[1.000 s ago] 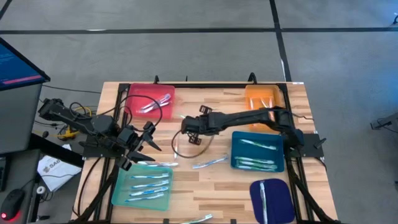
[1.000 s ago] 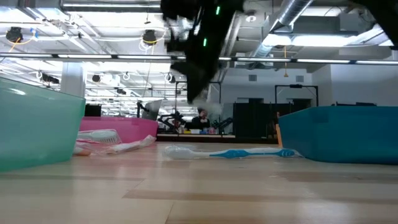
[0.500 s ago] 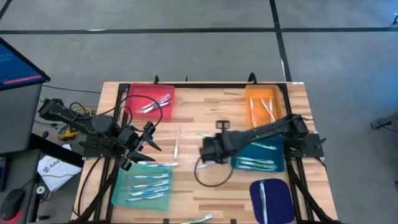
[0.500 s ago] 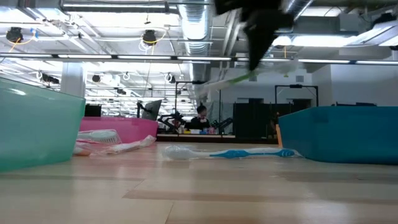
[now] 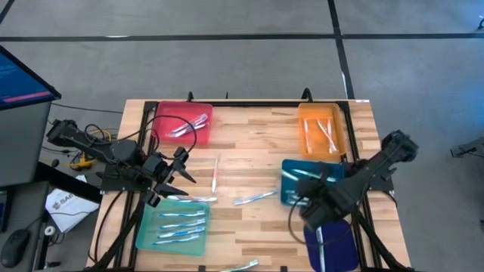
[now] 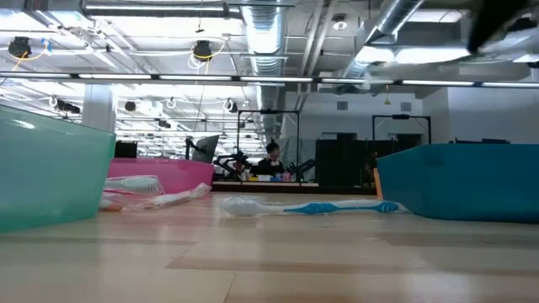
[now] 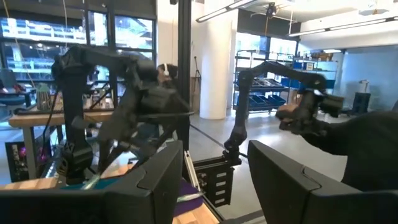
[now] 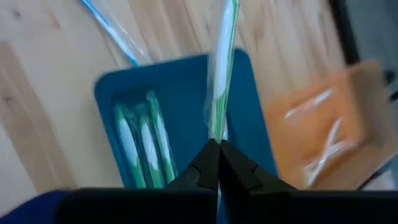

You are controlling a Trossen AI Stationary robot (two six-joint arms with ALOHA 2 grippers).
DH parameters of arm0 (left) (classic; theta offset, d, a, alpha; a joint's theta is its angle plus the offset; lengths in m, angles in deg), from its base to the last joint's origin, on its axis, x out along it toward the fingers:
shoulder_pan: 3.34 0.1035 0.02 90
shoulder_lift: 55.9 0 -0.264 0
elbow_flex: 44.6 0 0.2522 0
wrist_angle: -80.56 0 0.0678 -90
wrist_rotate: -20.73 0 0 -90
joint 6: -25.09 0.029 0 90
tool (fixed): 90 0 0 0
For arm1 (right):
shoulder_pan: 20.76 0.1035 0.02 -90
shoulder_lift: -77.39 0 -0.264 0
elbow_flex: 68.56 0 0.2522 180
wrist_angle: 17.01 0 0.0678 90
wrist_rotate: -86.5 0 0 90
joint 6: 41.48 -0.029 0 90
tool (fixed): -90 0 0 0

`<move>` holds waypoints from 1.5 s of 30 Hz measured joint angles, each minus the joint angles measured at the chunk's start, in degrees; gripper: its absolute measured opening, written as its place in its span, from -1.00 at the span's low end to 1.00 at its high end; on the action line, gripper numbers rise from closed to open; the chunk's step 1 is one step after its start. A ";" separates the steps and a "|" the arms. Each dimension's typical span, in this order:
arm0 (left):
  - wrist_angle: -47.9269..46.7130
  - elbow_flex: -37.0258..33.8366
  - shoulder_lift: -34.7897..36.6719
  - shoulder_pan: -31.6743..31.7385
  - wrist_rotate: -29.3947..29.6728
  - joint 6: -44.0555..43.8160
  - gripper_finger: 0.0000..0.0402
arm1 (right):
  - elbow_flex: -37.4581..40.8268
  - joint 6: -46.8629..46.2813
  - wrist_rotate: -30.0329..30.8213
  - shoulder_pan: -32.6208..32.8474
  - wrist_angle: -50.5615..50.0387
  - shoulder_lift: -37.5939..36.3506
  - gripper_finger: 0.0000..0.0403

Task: Pick & Place Toothbrushes
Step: Put the green toothbrush into the blue bin

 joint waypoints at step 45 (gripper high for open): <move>1.22 -0.02 -1.01 0.00 0.04 1.26 -0.12 | 36.91 5.77 -13.93 -5.86 24.86 -16.70 -0.92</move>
